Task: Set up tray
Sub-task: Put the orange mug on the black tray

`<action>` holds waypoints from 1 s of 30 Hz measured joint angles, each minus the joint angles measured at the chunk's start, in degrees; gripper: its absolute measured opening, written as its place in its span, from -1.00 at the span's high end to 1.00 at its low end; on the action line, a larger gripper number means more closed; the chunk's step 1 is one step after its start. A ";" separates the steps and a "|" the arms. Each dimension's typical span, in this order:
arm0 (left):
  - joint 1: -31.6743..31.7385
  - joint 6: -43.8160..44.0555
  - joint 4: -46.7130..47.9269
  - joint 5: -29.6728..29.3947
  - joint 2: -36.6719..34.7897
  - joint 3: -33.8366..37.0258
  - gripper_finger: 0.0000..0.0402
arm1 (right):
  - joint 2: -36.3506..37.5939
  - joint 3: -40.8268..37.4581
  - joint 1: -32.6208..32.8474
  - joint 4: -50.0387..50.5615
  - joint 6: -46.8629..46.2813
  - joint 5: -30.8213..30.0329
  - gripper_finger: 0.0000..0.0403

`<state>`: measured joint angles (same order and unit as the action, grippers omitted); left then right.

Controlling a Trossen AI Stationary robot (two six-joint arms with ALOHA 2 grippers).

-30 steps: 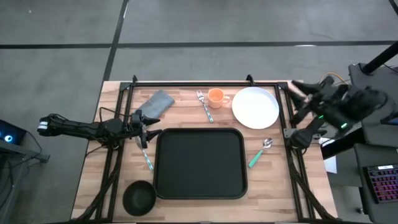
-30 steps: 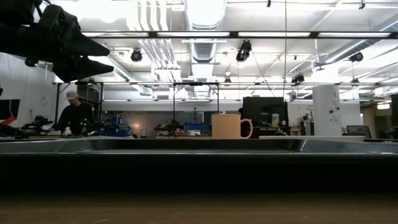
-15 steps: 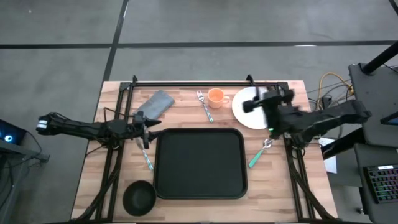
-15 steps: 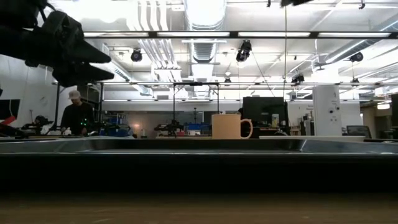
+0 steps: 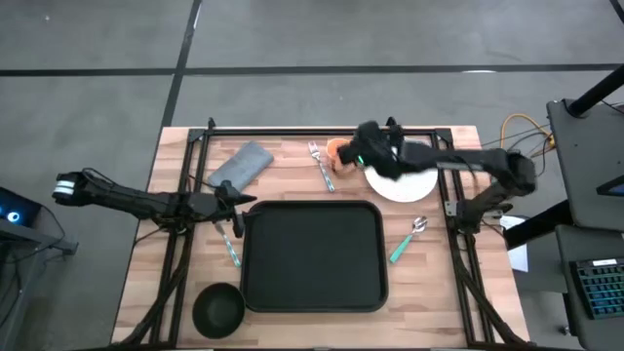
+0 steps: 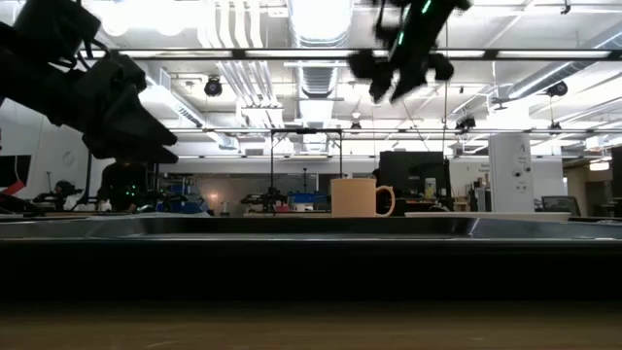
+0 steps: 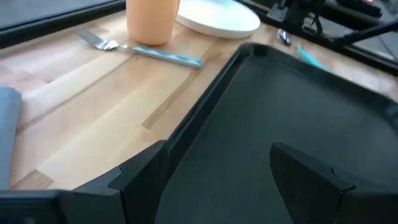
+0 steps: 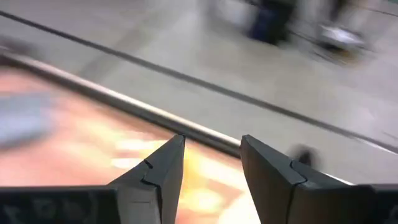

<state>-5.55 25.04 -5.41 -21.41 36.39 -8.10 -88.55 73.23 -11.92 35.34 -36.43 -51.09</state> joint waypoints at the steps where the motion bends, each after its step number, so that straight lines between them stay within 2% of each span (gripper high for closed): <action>1: -0.01 0.00 -0.13 0.00 0.21 0.00 -0.30 | -1.76 1.66 -1.93 2.38 -0.85 0.18 0.26; 4: -0.01 -0.97 -0.58 -0.02 1.23 0.00 -0.30 | -6.59 6.18 -5.85 3.61 0.43 3.23 0.26; 7: 0.00 -1.44 -1.17 -0.75 1.40 0.00 -0.30 | -11.37 9.65 -9.24 2.96 2.52 8.89 0.26; 14: 0.01 -0.89 -1.25 -1.27 1.35 0.00 -0.30 | -18.43 17.09 -15.47 4.42 4.73 28.71 0.26; 16: 0.01 -0.57 -1.30 -1.27 1.54 -0.02 -0.30 | -19.11 18.77 -16.39 6.72 4.91 32.17 0.26; 19: 0.01 -0.50 -1.27 -1.28 1.61 -0.02 -0.30 | -19.23 21.28 -17.83 10.11 4.91 34.85 0.26; 23: 0.01 -0.49 -1.29 -1.27 1.94 -0.02 -0.30 | -19.56 22.68 -19.08 14.70 4.71 34.68 0.26; 30: 0.01 -0.50 -1.55 -1.28 1.87 -0.02 -0.30 | -21.11 19.95 -19.40 15.30 1.12 36.25 0.26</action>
<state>-5.54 24.53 -6.96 -22.69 38.26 -8.12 -109.66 93.18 -31.32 50.65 -35.32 -14.84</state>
